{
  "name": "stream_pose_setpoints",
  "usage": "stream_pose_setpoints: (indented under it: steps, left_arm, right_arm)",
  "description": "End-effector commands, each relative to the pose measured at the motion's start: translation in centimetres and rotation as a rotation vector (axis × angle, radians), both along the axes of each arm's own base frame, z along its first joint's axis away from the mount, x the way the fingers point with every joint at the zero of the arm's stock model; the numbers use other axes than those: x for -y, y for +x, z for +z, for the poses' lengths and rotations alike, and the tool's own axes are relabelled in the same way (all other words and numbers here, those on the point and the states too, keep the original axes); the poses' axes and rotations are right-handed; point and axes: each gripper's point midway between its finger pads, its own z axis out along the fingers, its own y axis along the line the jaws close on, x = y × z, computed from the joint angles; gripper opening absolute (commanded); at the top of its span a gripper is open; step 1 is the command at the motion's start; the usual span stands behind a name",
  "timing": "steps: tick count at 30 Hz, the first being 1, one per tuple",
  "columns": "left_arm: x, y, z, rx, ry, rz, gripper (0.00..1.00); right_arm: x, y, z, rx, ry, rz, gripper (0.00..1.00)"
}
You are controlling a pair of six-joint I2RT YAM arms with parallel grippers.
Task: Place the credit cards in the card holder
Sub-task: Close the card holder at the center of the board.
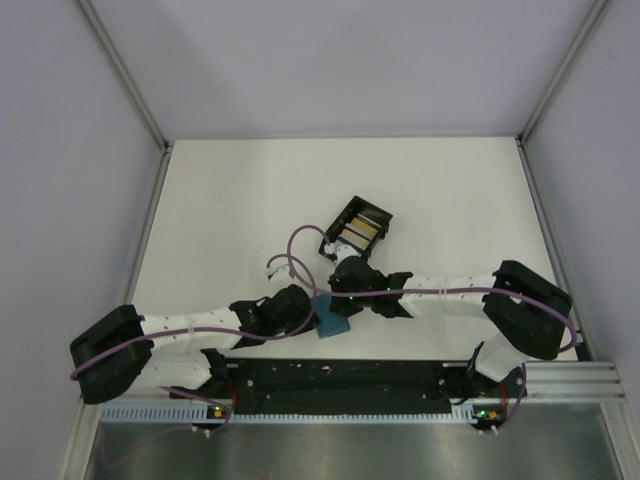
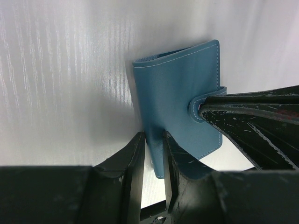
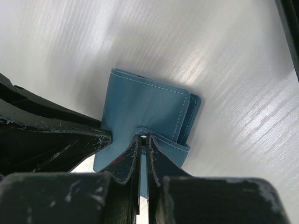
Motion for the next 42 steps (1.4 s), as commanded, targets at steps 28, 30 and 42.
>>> stream_pose_setpoints:
  steps: [28,30,42]
  left_arm:
    - [0.0,0.8,0.7,0.020,-0.006,0.047,0.27]
    - [-0.1,0.8,0.6,0.019,-0.005,0.048,0.27]
    - [-0.4,1.1,1.0,0.048,0.007,0.044,0.27]
  right_arm:
    - [3.8,-4.9,-7.1,-0.039,-0.291,-0.055,0.00]
    - [4.3,-5.0,-7.2,-0.054,-0.299,-0.068,0.00]
    - [4.0,-5.5,-4.3,-0.083,-0.237,-0.021,0.00]
